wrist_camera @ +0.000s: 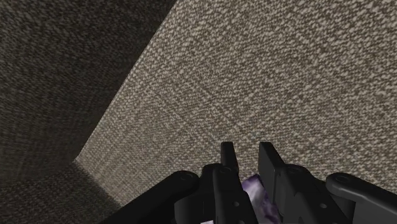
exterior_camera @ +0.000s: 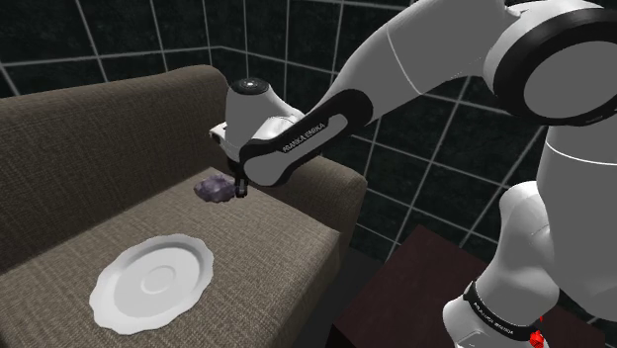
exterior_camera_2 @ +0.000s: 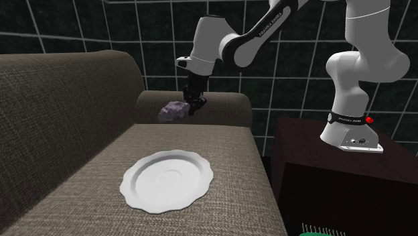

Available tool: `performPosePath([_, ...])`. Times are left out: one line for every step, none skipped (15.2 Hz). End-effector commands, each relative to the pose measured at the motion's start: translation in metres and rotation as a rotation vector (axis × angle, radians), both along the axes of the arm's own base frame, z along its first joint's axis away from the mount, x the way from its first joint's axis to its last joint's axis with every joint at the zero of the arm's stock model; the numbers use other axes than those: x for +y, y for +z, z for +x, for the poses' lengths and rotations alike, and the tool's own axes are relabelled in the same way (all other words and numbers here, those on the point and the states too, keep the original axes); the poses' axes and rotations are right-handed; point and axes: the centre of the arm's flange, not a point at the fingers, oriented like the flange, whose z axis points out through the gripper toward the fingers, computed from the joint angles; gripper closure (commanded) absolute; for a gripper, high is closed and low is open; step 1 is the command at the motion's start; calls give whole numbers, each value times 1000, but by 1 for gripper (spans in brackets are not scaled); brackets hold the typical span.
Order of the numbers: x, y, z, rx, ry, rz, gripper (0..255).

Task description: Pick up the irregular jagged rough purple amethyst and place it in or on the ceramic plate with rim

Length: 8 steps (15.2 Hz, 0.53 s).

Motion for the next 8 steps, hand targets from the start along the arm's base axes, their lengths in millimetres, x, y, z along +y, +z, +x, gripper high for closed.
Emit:
performPosePath([25, 0, -9, 0, -1, 0, 255])
performPosePath([38, 0, -13, 0, -1, 0, 255])
performPosePath([50, 0, -17, 0, -1, 0, 255])
performPosePath([63, 0, -21, 0, -1, 0, 255])
performPosePath([75, 0, -25, 0, -1, 0, 255])
performPosePath([88, 0, -29, 0, -1, 0, 255])
performPosePath([100, 0, -33, 0, -1, 0, 255])
performPosePath([113, 0, -37, 0, -1, 0, 255])
